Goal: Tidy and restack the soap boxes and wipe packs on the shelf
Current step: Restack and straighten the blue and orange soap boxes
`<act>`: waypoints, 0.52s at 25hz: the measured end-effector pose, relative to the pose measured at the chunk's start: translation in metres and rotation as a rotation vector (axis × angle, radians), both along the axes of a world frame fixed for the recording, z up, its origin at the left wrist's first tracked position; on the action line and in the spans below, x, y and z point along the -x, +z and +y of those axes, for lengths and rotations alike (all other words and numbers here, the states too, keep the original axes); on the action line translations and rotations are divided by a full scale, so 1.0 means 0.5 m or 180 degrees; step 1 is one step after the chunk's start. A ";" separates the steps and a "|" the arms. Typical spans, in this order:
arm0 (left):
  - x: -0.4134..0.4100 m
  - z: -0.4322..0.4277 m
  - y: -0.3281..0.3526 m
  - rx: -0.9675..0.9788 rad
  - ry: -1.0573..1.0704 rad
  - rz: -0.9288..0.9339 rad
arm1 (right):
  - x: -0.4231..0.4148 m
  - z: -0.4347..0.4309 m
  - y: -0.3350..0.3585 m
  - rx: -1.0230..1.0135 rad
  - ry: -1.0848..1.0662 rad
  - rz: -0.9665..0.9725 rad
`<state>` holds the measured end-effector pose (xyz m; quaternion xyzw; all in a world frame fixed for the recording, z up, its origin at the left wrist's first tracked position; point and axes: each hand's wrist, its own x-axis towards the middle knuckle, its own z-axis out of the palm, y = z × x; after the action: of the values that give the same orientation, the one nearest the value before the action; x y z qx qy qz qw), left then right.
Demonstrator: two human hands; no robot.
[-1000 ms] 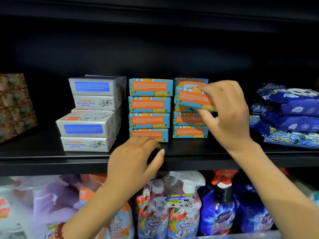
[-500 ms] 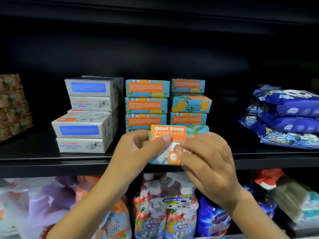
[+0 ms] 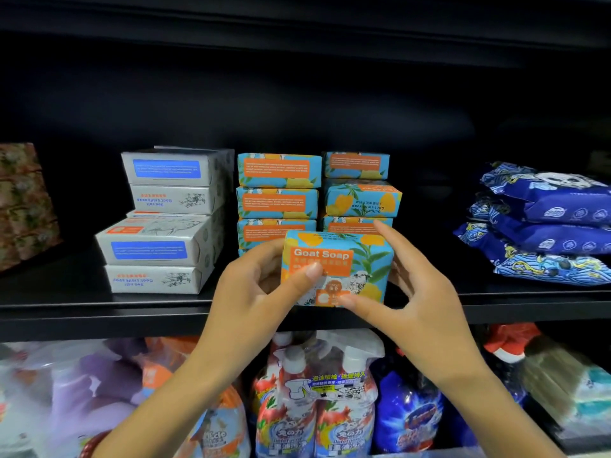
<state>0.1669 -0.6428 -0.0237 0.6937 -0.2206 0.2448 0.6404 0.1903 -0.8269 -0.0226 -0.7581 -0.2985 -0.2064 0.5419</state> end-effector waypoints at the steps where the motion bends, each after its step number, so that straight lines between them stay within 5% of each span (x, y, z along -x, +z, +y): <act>1: 0.001 -0.001 -0.001 -0.0041 -0.0015 -0.0054 | 0.002 0.002 0.004 -0.0040 0.0001 -0.0024; 9: 0.004 0.015 0.007 -0.0141 -0.0168 0.0347 | 0.007 0.020 -0.022 0.0083 -0.0576 -0.1726; 13: 0.008 0.024 0.002 -0.0358 -0.0266 0.0249 | 0.001 0.017 -0.027 0.0017 -0.0561 -0.1533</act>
<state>0.1627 -0.6307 -0.0225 0.7279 -0.2375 0.1778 0.6182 0.1898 -0.8184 -0.0361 -0.7116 -0.3523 -0.4267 0.4330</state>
